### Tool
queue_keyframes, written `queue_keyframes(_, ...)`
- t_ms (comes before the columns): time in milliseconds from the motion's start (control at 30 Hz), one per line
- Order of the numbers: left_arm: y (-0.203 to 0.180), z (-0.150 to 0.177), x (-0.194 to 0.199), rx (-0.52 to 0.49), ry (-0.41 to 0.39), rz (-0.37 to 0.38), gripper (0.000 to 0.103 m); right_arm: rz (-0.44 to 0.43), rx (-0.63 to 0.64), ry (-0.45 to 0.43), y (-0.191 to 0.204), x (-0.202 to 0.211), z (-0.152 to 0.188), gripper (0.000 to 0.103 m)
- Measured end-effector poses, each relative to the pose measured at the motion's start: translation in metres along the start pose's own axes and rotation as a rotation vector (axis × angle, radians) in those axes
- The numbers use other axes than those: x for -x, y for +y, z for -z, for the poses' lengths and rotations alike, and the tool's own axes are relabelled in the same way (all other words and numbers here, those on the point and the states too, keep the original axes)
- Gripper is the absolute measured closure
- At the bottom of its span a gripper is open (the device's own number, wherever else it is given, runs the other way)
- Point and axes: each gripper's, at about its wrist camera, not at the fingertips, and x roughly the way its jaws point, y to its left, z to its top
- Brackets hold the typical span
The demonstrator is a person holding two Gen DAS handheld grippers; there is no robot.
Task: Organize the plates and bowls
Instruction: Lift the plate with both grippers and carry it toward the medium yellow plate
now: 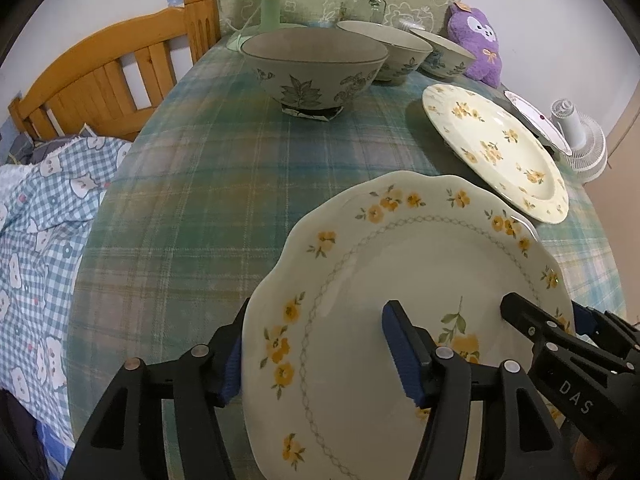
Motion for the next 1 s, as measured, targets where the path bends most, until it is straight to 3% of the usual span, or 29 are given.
queue_keyframes(433, -0.061, -0.002, 0.023, -0.022, -0.018, 0.005, 0.041, -0.010, -0.014, -0.025, -0.052, 0.029, -0.007, 0.047)
queue_keyframes(1000, -0.208, -0.022, 0.003, -0.056, -0.042, 0.020, 0.041, 0.019, -0.037, -0.053, -0.201, 0.041, -0.036, 0.047)
